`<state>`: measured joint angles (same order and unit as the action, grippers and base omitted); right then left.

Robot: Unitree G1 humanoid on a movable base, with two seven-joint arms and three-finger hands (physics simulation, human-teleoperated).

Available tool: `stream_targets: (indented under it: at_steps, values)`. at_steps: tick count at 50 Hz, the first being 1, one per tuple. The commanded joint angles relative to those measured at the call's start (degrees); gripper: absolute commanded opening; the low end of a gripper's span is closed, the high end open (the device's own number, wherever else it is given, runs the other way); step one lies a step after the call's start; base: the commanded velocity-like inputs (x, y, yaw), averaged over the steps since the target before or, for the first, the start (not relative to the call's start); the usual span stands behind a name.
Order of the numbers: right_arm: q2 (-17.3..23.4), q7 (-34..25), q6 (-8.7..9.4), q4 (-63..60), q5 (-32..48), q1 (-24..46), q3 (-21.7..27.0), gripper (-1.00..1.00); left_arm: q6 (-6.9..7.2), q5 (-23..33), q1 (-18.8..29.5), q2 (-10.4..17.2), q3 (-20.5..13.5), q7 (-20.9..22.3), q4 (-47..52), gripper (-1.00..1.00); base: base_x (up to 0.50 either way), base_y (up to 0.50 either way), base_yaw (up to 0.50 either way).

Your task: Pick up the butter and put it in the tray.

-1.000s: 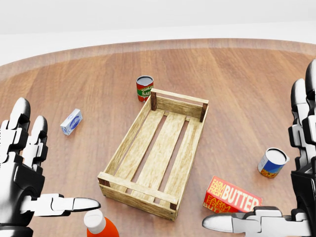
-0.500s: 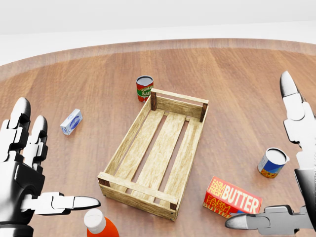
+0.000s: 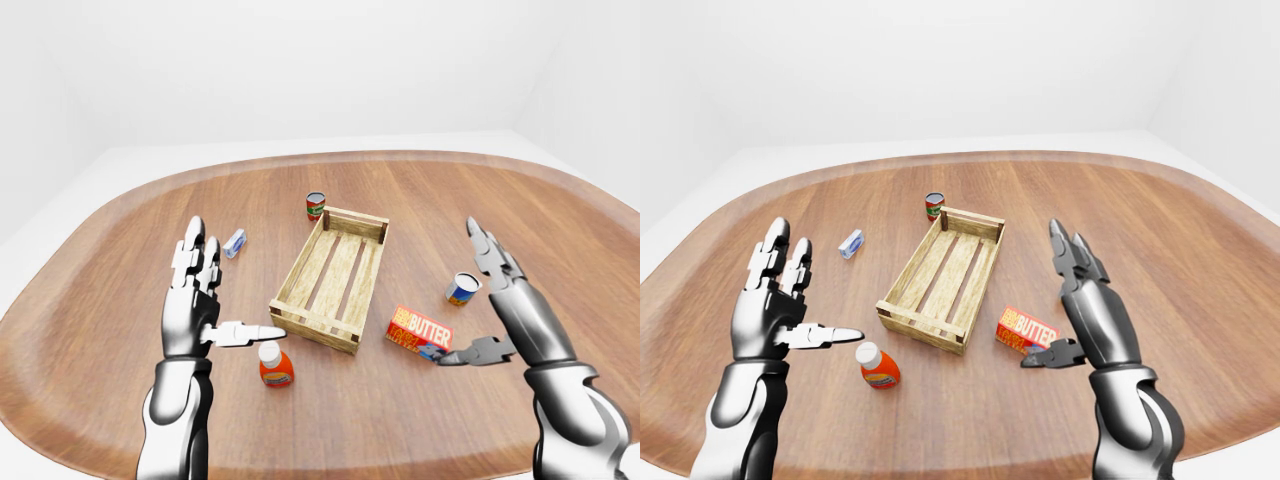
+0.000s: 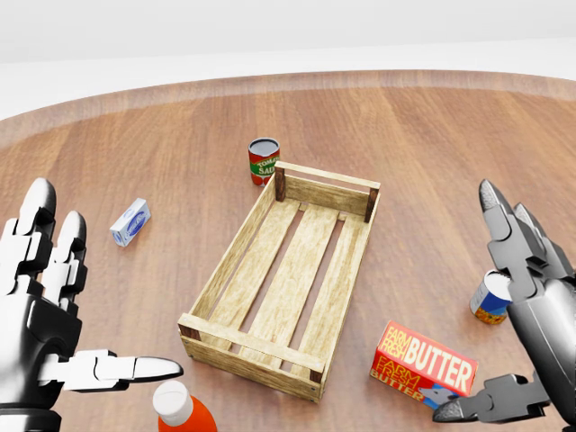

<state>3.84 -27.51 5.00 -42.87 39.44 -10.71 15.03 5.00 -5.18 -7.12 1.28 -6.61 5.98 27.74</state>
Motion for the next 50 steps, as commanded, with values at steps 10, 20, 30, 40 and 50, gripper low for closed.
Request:
stream_targets:
  at_steps: [10, 20, 30, 40, 50]
  values:
    - [1.8, -2.2, 0.00, 12.6, 5.6, 4.3, -0.5, 1.00, 0.00, 0.9, 1.5, -0.2, 0.7, -1.2, -4.2, 1.00, 0.00, 0.00, 0.00]
    - [2.9, -3.7, 0.00, 14.7, 8.2, 6.9, -2.7, 1.00, 0.00, 0.8, 1.5, -0.2, 0.6, -1.2, -3.9, 1.00, 0.00, 0.00, 0.00]
    - [4.8, -2.4, 0.00, 21.7, 6.7, 10.5, -2.4, 1.00, 0.00, 0.9, 1.6, -0.1, 0.7, -1.3, -4.2, 1.00, 0.00, 0.00, 0.00]
    - [6.9, 0.6, 0.00, 30.9, 2.7, 13.4, -2.3, 1.00, 0.00, 0.6, 1.7, -0.1, 0.4, -1.3, -3.8, 1.00, 0.00, 0.00, 0.00]
    - [8.8, 4.0, 0.00, 39.5, -4.1, 15.0, -1.4, 1.00, 0.00, 0.5, 2.0, 0.0, 0.1, -1.4, -3.8, 1.00, 0.00, 0.00, 0.00]
